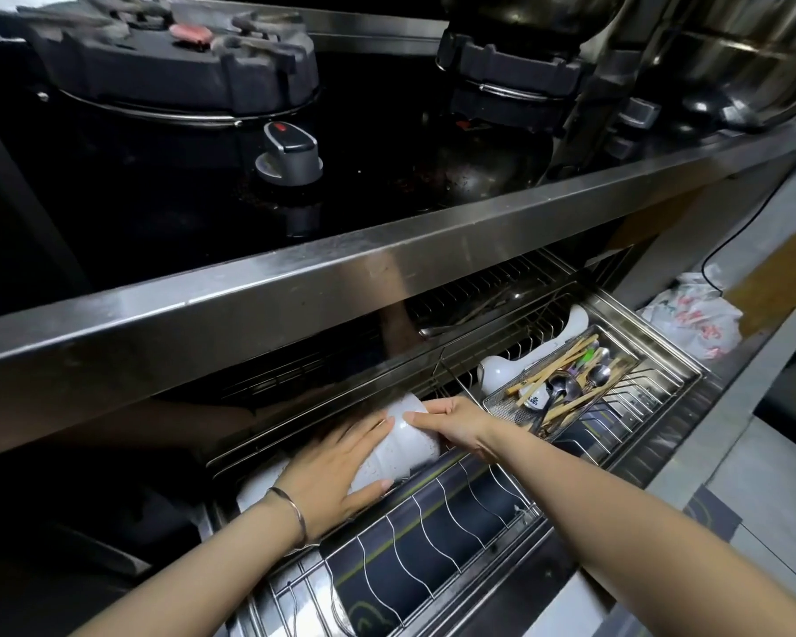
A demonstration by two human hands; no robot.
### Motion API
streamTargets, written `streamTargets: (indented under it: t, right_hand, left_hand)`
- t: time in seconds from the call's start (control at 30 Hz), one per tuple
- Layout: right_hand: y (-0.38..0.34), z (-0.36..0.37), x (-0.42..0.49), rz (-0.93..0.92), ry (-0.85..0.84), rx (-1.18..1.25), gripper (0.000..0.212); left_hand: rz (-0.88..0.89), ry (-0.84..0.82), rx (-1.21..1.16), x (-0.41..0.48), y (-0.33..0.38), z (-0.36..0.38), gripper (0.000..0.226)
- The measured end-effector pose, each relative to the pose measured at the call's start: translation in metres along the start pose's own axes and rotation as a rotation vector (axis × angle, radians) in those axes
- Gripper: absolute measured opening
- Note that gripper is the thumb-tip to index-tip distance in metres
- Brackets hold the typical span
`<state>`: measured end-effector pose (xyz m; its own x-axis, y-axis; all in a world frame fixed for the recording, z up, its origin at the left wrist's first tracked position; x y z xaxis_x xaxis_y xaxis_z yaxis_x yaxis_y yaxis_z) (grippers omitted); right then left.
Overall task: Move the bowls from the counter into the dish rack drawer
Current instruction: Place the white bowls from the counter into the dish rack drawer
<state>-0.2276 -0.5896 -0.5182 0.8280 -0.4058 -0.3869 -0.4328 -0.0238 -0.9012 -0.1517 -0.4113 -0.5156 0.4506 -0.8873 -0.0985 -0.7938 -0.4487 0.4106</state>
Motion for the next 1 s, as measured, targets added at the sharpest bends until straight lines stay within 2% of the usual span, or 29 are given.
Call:
streamTargets:
  t: [0.13,0.23,0.43,0.57,0.7,0.83,1.0]
  right_hand:
    - [-0.003,-0.007,-0.003,-0.017,0.029,-0.08,0.033]
    - [-0.007,-0.009,-0.009,0.008,-0.009,-0.12,0.035]
    - [-0.028,-0.027,-0.035,0.045,0.031,-0.367,0.039]
    - [-0.062,-0.031,-0.07,-0.102,0.112,-0.414,0.043]
    - [-0.111,-0.034,-0.124,-0.33,0.211,-0.318,0.036]
    - [-0.172,-0.031,-0.179,-0.517,0.282,-0.266,0.032]
    - [-0.259,0.008,-0.222,-0.758,0.244,-0.249,0.034]
  left_hand:
    - [-0.03,-0.044,0.019,0.009,0.005,0.002,0.067]
    - [-0.057,-0.081,0.065,0.015,0.011,0.002,0.069]
    - [-0.093,-0.196,0.163,0.022,0.022,-0.003,0.072]
    - [-0.089,-0.222,0.228,0.012,0.032,-0.017,0.071]
    - [0.006,-0.084,0.148,-0.013,0.062,-0.06,0.067]
    - [0.167,0.12,0.02,-0.059,0.1,-0.139,0.064]
    - [0.308,0.415,-0.065,-0.136,0.118,-0.257,0.062]
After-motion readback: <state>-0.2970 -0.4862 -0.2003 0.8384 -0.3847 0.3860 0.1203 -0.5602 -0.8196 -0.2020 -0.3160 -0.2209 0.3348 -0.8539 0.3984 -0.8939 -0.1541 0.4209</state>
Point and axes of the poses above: each hand's wrist, its own x-axis towards the middle knuckle, its own z-axis out of the palm, y = z × x, the point moved 4 cm from there along x, towards the middle knuckle, and after that the axes turned 12 degrees about -z, right-handed, at the moved point
